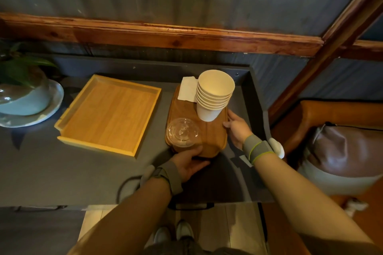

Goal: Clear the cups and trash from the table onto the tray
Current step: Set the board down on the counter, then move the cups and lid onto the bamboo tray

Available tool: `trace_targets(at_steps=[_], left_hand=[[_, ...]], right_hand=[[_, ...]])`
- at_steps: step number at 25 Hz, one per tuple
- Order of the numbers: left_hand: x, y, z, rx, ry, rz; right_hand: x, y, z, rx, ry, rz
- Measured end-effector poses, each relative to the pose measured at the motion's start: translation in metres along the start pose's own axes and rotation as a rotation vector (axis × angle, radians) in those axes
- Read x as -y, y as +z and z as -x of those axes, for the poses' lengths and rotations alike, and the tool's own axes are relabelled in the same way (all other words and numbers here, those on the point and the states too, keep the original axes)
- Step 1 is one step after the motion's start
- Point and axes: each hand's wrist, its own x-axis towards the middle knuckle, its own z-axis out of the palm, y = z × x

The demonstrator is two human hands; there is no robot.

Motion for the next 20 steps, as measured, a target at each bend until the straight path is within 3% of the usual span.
trace_targets(at_steps=[7, 11, 13, 15, 17, 18, 20], left_hand=[[-0.002, -0.011, 0.006, 0.022, -0.071, -0.377], [-0.009, -0.019, 0.024, 0.002, -0.047, -0.625], [-0.020, -0.026, 0.030, -0.132, 0.192, -0.990], [-0.036, -0.031, 0.035, -0.397, 0.595, -1.415], [-0.045, -0.028, 0.036, -0.484, 0.941, -1.540], [-0.049, -0.025, 0.032, -0.471, 1.024, -1.595], [-0.051, -0.018, 0.020, -0.386, 0.920, -1.771]], right_hand=[[-0.020, -0.005, 0.027, 0.032, -0.031, 0.172], [-0.022, -0.005, 0.035, -0.009, -0.114, 0.516], [-0.017, 0.000, 0.036, -0.070, -0.203, 0.619], [-0.008, 0.009, 0.035, -0.082, -0.313, 0.555], [-0.001, 0.019, 0.034, -0.083, -0.404, 0.486], [0.001, 0.024, 0.032, -0.082, -0.446, 0.466], [0.002, 0.031, 0.028, -0.096, -0.488, 0.422]])
